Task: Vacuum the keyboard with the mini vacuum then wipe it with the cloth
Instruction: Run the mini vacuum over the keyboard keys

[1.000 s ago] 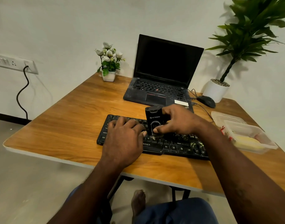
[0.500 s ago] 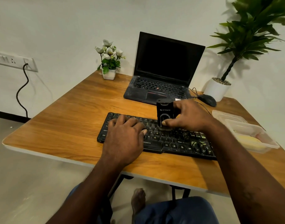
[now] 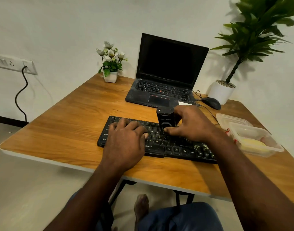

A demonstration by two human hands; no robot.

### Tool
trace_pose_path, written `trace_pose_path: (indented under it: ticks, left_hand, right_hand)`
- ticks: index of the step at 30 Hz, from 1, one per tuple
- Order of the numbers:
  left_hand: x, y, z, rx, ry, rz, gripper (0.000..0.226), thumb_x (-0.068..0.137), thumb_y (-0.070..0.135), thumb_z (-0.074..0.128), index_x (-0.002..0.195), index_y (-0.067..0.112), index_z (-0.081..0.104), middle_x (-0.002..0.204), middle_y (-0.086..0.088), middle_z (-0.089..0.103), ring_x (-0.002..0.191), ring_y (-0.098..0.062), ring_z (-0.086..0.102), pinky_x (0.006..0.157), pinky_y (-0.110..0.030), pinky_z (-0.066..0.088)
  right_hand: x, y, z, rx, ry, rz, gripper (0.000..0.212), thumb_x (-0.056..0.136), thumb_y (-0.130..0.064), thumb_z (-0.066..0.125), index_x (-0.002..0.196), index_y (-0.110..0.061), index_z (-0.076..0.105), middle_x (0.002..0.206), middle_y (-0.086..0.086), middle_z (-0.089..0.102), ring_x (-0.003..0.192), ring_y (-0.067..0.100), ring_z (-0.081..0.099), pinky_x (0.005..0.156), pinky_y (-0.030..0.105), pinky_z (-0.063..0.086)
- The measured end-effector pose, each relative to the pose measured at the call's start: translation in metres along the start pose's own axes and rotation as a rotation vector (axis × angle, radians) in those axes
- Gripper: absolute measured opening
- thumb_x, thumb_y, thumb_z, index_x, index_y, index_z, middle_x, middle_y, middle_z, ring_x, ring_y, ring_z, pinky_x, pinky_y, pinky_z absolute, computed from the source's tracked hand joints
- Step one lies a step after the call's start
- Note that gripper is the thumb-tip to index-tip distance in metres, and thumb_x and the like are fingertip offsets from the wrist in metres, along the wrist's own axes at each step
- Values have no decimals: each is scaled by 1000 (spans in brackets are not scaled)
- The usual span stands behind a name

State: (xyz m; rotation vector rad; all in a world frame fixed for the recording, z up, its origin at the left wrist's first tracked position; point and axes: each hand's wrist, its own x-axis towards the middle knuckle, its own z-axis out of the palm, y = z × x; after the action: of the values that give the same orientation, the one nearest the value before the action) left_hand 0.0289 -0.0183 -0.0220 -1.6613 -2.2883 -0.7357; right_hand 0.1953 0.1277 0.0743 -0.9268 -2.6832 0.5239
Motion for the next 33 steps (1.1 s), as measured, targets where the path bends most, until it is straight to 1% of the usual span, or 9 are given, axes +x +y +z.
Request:
trace_pose_path:
  ticks: [3, 8, 14, 18, 21, 24, 27, 29, 33]
  left_hand:
    - [0, 2, -2, 17, -15, 0, 39, 102, 46, 37, 122, 34, 68, 125, 14, 66, 121, -17, 48, 100, -45, 38]
    - [0, 1, -3, 28, -27, -5, 37, 103, 44, 39, 126, 35, 67, 128, 15, 64, 122, -17, 47, 101, -44, 37]
    - [0, 1, -3, 29, -9, -5, 32, 103, 41, 44, 124, 33, 67, 126, 13, 66, 120, -18, 49, 101, -45, 37]
    - [-1, 2, -2, 49, 12, 2, 28, 101, 37, 51, 121, 30, 69, 123, 10, 68, 118, -20, 51, 98, -47, 39]
    - [-1, 4, -2, 65, 21, 10, 29, 100, 36, 52, 121, 29, 70, 122, 9, 69, 117, -21, 51, 97, -48, 40]
    - [-2, 5, -3, 80, 21, 20, 32, 98, 36, 51, 123, 29, 70, 123, 9, 69, 118, -22, 51, 97, -49, 40]
    - [-2, 7, -3, 95, 34, 23, 35, 98, 36, 47, 123, 27, 71, 123, 7, 70, 118, -23, 51, 97, -49, 39]
    - [-1, 17, -3, 69, 46, 31, 37, 101, 39, 43, 123, 28, 70, 124, 7, 69, 119, -22, 50, 97, -48, 38]
    - [1, 53, 6, 10, -34, 158, 45, 102, 55, 35, 126, 35, 67, 127, 12, 65, 122, -18, 47, 103, -49, 38]
  right_hand:
    - [-3, -12, 11, 120, -2, -110, 40, 77, -29, 88, 112, -31, 68, 106, -16, 67, 101, 2, 63, 81, 24, 52]
    - [-18, -4, 12, -14, -25, -173, 36, 76, -29, 88, 104, -29, 66, 102, -15, 64, 95, 5, 61, 82, 34, 56]
    - [-56, 46, -22, 26, 33, -9, 42, 72, -28, 91, 96, -44, 61, 98, -18, 67, 95, 0, 62, 80, 29, 51]
    - [-68, 52, -19, 80, 160, 21, 41, 73, -27, 91, 107, -32, 68, 100, -15, 69, 96, 6, 64, 78, 27, 50]
    - [-71, 45, -5, 125, 105, -7, 43, 75, -25, 89, 112, -26, 68, 101, -14, 67, 96, 2, 62, 80, 24, 49]
    - [-77, 55, -14, 70, 120, 90, 44, 75, -26, 89, 113, -28, 67, 102, -15, 68, 97, 6, 62, 83, 31, 51]
    - [-87, 64, -28, -46, 225, 200, 49, 74, -29, 91, 117, -26, 68, 100, -13, 67, 94, 11, 62, 76, 31, 47]
    - [-91, 59, -26, 33, 239, 167, 48, 73, -31, 90, 116, -27, 68, 100, -15, 68, 93, 6, 62, 74, 27, 46]
    - [-91, 41, -8, 145, 127, 60, 43, 74, -28, 89, 112, -29, 70, 98, -18, 68, 92, -5, 61, 72, 13, 44]
